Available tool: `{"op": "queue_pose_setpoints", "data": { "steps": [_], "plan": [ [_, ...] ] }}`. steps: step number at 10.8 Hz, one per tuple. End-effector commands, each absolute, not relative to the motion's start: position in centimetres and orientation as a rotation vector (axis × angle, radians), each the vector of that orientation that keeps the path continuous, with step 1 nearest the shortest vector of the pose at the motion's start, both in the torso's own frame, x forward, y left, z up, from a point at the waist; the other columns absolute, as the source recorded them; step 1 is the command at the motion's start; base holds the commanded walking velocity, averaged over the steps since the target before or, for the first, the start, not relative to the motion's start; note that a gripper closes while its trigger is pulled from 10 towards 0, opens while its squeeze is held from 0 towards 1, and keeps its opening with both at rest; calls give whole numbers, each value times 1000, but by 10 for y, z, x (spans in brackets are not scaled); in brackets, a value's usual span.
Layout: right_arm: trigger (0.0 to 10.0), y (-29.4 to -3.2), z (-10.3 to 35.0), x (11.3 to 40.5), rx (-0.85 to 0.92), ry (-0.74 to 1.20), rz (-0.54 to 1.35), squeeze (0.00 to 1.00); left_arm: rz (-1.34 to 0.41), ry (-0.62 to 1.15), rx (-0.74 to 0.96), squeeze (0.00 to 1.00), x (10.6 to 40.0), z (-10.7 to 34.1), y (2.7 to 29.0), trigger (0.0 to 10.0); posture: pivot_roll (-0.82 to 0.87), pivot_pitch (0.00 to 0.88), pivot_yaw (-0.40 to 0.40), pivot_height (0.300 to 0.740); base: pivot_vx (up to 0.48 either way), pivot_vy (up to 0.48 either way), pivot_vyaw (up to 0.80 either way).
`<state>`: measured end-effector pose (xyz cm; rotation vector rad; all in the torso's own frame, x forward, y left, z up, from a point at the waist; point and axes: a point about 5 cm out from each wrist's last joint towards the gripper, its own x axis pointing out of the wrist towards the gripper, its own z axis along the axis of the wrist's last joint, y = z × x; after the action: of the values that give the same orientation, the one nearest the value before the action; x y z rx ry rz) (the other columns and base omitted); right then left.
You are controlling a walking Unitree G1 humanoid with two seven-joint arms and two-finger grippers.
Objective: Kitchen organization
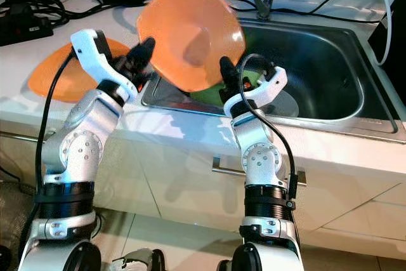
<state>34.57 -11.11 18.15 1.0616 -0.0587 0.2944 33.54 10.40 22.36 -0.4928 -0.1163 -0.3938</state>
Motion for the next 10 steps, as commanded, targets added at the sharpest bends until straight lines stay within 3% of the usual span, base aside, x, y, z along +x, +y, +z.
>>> {"op": "queue_pose_setpoints", "data": {
  "steps": [1,5,6,7,8,10],
  "plan": [
    [0,-97,196,348,1108,-89,334,0,-447,-121,-474,1000,333,227,94,10000,95,38,32,740,0,0,0],
    [0,-129,208,365,1193,-196,195,0,-446,-113,-471,1000,333,224,95,10000,100,20,33,740,0,0,0],
    [0,-144,214,374,1203,-232,135,0,-448,-100,-443,0,332,222,94,10000,104,17,33,740,0,0,0],
    [0,-151,217,379,1170,-249,102,0,-451,-87,-419,0,331,220,93,10000,108,20,31,740,0,0,0],
    [10000,-163,217,389,1044,-243,17,0,-455,-28,-283,0,329,210,90,10000,110,24,30,740,0,0,0],
    [10000,-174,211,399,797,-198,-71,0,-505,133,-35,0,322,183,84,10000,128,23,30,740,0,0,0]
  ]
}}
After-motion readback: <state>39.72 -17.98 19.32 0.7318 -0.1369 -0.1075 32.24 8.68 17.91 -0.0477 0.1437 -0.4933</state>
